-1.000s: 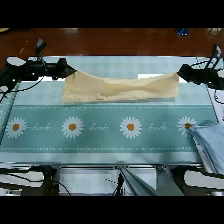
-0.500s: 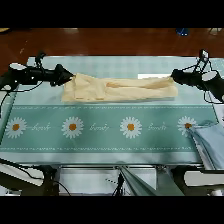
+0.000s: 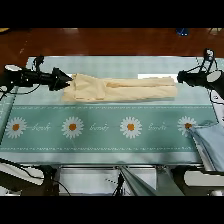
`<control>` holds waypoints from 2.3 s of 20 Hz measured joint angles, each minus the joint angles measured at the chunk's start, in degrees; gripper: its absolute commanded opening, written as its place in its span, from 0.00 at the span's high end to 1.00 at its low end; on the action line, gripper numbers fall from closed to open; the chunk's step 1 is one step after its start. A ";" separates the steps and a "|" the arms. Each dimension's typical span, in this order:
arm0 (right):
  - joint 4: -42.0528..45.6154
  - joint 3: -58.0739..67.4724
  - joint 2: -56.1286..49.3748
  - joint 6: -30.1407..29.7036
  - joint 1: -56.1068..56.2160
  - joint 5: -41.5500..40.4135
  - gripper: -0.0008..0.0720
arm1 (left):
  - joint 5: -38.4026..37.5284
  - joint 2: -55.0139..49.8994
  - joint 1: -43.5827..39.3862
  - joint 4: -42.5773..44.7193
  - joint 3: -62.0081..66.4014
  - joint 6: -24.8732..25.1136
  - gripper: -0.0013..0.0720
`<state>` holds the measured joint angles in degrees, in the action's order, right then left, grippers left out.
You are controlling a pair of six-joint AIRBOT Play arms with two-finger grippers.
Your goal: Fold the shirts.
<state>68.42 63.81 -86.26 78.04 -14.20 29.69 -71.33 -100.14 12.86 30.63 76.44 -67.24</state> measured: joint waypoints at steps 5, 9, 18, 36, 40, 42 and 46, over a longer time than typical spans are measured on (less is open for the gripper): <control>-6.16 0.00 -2.16 4.55 -7.02 9.27 0.26 | -3.72 0.00 0.15 0.00 0.00 0.33 0.35; -21.64 0.02 -6.49 -1.60 -8.87 13.81 0.26 | -4.48 0.00 0.15 -0.02 0.00 1.11 0.35; -36.30 0.83 -12.46 -7.30 -0.33 12.11 0.95 | -4.81 0.00 0.15 -0.31 0.00 1.64 0.95; -13.64 2.93 31.93 7.61 13.40 22.21 0.95 | 0.35 0.44 -22.47 -14.36 -0.11 6.43 0.96; -8.41 2.93 37.79 14.62 17.79 23.63 0.95 | 3.37 0.44 -29.68 -13.22 -0.11 5.33 0.96; -6.84 2.93 40.00 17.11 19.37 25.00 0.95 | 4.96 0.44 -33.44 -12.72 -0.11 4.72 0.96; -5.55 2.93 43.47 20.70 21.33 26.58 0.95 | 9.81 0.37 -41.64 -12.41 -0.11 2.43 0.96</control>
<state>62.87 66.74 -42.78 98.74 7.14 56.27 -61.52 -99.77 -28.77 18.22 76.34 -64.82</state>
